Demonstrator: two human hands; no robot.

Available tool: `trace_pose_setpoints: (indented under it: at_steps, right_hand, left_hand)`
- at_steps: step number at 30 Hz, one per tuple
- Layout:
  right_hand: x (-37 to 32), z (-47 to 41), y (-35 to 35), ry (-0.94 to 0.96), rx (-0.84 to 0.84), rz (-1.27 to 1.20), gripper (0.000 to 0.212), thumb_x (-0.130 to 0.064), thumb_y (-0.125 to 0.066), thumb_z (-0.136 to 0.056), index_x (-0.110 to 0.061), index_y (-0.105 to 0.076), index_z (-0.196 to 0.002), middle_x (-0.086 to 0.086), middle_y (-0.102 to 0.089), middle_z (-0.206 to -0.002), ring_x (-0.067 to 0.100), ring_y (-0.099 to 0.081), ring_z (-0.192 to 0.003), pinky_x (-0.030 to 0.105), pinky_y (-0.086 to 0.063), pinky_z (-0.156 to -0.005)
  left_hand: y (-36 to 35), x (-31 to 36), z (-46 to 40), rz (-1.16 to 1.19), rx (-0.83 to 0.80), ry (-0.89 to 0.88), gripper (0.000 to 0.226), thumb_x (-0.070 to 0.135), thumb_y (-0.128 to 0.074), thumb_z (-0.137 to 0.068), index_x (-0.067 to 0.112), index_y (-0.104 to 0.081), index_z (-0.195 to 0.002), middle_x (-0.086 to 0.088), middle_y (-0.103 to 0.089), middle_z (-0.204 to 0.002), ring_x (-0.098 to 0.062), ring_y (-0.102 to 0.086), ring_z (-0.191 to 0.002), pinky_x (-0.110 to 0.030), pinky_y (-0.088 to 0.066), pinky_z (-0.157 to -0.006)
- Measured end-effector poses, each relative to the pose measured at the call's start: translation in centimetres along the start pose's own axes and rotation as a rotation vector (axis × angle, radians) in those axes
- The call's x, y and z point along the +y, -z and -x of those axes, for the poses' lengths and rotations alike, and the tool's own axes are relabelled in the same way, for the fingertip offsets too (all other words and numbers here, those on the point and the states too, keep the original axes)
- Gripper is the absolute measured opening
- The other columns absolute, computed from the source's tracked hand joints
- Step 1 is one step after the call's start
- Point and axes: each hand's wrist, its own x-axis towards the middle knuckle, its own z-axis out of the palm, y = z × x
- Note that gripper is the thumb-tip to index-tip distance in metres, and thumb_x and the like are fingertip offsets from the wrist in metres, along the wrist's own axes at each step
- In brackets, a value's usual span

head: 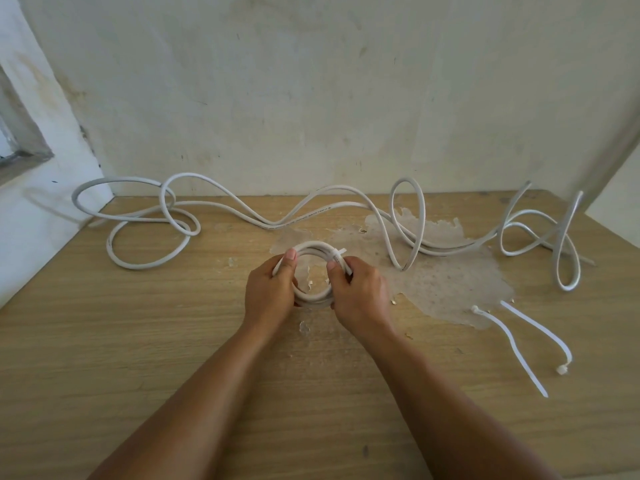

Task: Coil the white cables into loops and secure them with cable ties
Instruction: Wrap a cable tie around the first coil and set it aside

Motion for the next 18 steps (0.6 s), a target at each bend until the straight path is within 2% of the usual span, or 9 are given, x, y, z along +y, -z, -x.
trace_pose_setpoints:
  at_steps: [2,5,9,11,14,18]
  right_hand:
    - [0.1,0.1,-0.2,0.007,-0.001,0.006,0.033,-0.039,-0.053,-0.103,-0.019,-0.060,-0.079,-0.001,-0.063,-0.062,0.018,-0.063,-0.059,0.032,-0.047,-0.051]
    - [0.2,0.3,-0.6,0.015,0.001,0.028,0.034,-0.039,-0.052,-0.103,-0.021,-0.058,-0.076,-0.003,-0.059,-0.060,0.012,-0.056,-0.055,0.020,-0.034,-0.047]
    - [0.3,0.4,-0.6,0.028,0.017,0.005,0.032,-0.041,-0.052,-0.103,-0.021,-0.061,-0.080,-0.003,-0.060,-0.061,0.009,-0.053,-0.054,0.020,-0.037,-0.048]
    - [0.5,0.3,-0.5,0.016,0.017,-0.032,0.029,-0.042,-0.052,-0.103,-0.022,-0.063,-0.084,-0.002,-0.063,-0.064,0.013,-0.060,-0.058,0.025,-0.044,-0.052]
    - [0.7,0.2,-0.1,0.007,0.038,-0.078,0.022,-0.041,-0.053,-0.103,-0.025,-0.065,-0.093,-0.002,-0.067,-0.070,0.014,-0.064,-0.063,0.032,-0.054,-0.057]
    - [0.0,-0.4,1.2,0.067,0.100,-0.099,0.013,-0.045,-0.060,-0.098,-0.033,-0.064,-0.096,-0.005,-0.068,-0.071,0.012,-0.067,-0.065,0.035,-0.058,-0.060]
  left_hand:
    - [-0.2,-0.3,0.4,0.053,0.033,0.029,0.051,0.044,-0.050,-0.104,0.004,-0.068,-0.078,-0.014,-0.066,-0.068,-0.020,-0.058,-0.059,-0.036,-0.046,-0.062]
    - [-0.5,-0.4,0.8,0.081,0.093,0.027,0.053,0.041,-0.050,-0.105,0.002,-0.063,-0.073,-0.010,-0.060,-0.063,-0.011,-0.050,-0.054,-0.022,-0.041,-0.054]
    - [-0.4,-0.3,0.5,0.029,0.066,0.000,0.051,0.039,-0.047,-0.107,0.011,-0.060,-0.067,-0.006,-0.058,-0.062,-0.003,-0.048,-0.050,-0.012,-0.037,-0.050]
    - [-0.1,-0.1,0.2,-0.012,-0.013,0.001,0.046,0.043,-0.046,-0.106,0.021,-0.063,-0.070,-0.002,-0.063,-0.068,-0.006,-0.056,-0.059,-0.021,-0.044,-0.059]
    - [0.0,0.5,-0.1,-0.006,-0.121,0.025,0.032,0.049,-0.045,-0.105,0.034,-0.071,-0.092,-0.005,-0.071,-0.087,-0.023,-0.070,-0.080,-0.041,-0.059,-0.072]
    - [-0.6,1.6,0.0,0.124,-0.184,-0.020,0.023,0.047,-0.045,-0.105,0.041,-0.067,-0.107,-0.011,-0.068,-0.100,-0.032,-0.072,-0.089,-0.042,-0.063,-0.076]
